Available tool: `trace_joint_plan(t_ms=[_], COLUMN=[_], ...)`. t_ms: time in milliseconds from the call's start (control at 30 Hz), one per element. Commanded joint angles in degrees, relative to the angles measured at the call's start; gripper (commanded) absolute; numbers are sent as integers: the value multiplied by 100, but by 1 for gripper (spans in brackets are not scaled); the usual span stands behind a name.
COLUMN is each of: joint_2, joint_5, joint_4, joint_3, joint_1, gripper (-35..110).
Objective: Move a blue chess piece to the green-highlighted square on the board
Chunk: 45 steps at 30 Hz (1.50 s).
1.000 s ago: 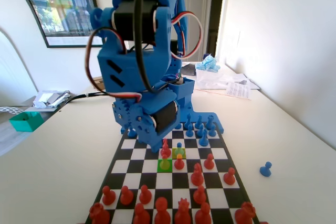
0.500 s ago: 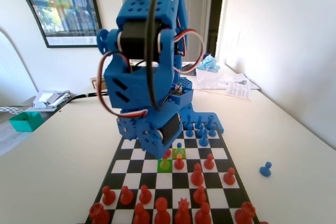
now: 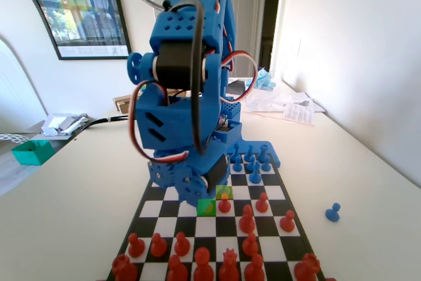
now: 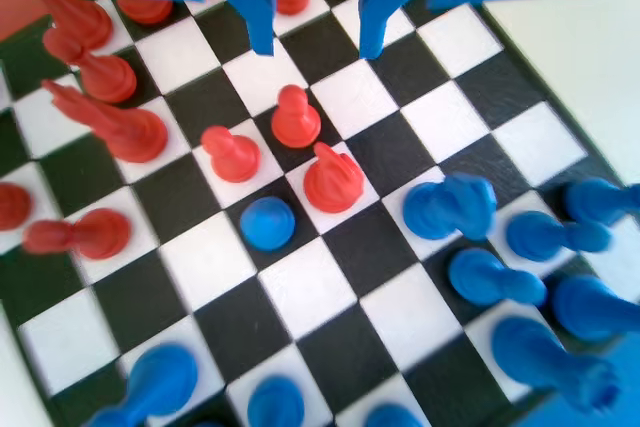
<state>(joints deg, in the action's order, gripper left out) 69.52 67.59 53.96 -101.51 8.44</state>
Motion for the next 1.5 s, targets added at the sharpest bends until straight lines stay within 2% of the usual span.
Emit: trace_joint_plan(t_ms=[0,800,1467], joint_2=[176,-53,62], joint_5=[70,9,176], joint_4=[0,-501,-457], joint_3=[70,-404,-396], joint_1=[-18,-255,-167], gripper=[14,14,10])
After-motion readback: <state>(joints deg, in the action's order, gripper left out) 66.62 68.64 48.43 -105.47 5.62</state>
